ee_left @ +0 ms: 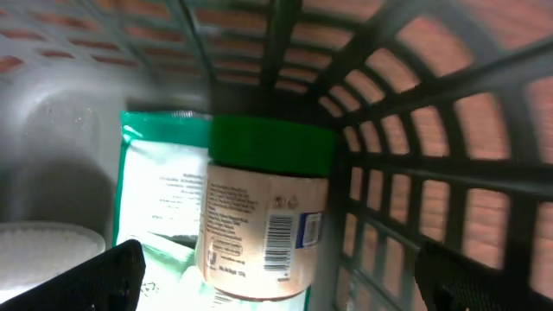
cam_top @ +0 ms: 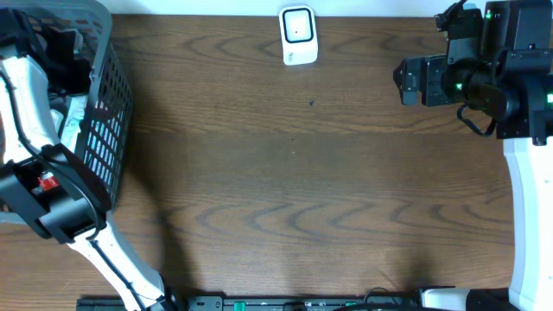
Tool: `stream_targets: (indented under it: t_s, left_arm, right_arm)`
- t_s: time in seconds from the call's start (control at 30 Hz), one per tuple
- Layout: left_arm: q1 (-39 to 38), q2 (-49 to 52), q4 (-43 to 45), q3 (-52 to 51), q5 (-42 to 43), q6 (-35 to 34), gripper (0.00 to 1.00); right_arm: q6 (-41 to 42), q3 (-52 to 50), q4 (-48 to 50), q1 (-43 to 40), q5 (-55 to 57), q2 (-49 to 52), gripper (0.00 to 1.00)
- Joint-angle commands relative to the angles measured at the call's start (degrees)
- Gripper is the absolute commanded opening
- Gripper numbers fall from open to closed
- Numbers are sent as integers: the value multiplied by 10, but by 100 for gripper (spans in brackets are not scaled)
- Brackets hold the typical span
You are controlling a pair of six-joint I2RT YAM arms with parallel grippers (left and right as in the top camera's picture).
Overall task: Scan the item barcode
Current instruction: 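Reach the left gripper into the basket and grasp the green-lidded jar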
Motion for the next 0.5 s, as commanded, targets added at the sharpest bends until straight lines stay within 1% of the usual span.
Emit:
stream_targets:
  t_s: [0.0,0.3,0.47]
  left_arm:
    - [-9,8,8,-18,-29,6,99]
    - [-9,8,35,-66,-29,6,99]
    - [-9,8,50,-88,-30,6,91]
  right_arm:
    - [-7,8,0,4,-1,1,99]
    - [-7,8,0,4,-1,1,99]
    - [-7,8,0,4,-1,1,99]
